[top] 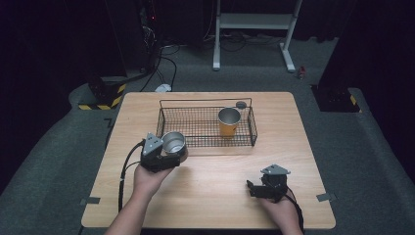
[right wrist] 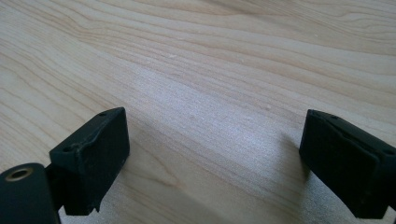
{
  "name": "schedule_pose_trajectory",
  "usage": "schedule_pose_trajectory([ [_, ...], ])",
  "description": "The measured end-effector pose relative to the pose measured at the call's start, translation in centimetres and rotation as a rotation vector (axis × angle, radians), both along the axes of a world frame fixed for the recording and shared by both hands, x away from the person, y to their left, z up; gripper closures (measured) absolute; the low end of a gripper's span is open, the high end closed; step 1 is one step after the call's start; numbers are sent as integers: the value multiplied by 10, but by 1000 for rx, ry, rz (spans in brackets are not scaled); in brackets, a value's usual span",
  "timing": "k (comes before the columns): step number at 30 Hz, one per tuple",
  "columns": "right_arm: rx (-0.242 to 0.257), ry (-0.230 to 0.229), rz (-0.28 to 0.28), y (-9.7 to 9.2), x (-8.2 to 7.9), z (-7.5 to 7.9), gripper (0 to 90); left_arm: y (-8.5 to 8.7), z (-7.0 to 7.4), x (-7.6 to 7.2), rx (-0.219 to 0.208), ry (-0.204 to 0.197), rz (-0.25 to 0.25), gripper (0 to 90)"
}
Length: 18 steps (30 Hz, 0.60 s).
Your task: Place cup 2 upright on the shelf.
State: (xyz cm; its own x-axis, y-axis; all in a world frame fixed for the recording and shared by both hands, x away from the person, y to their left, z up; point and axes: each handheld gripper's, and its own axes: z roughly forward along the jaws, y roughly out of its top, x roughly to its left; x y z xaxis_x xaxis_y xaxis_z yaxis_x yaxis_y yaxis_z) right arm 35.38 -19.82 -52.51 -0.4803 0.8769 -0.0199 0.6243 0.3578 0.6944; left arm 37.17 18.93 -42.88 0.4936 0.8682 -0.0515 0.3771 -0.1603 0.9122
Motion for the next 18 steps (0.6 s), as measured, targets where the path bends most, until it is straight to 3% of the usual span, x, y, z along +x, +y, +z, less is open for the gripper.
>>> schedule_pose_trajectory([
  [18, 4, 5, 1, 0, 0, 0, 80, -7, 15, 19, -7, -24, 11, 187],
])
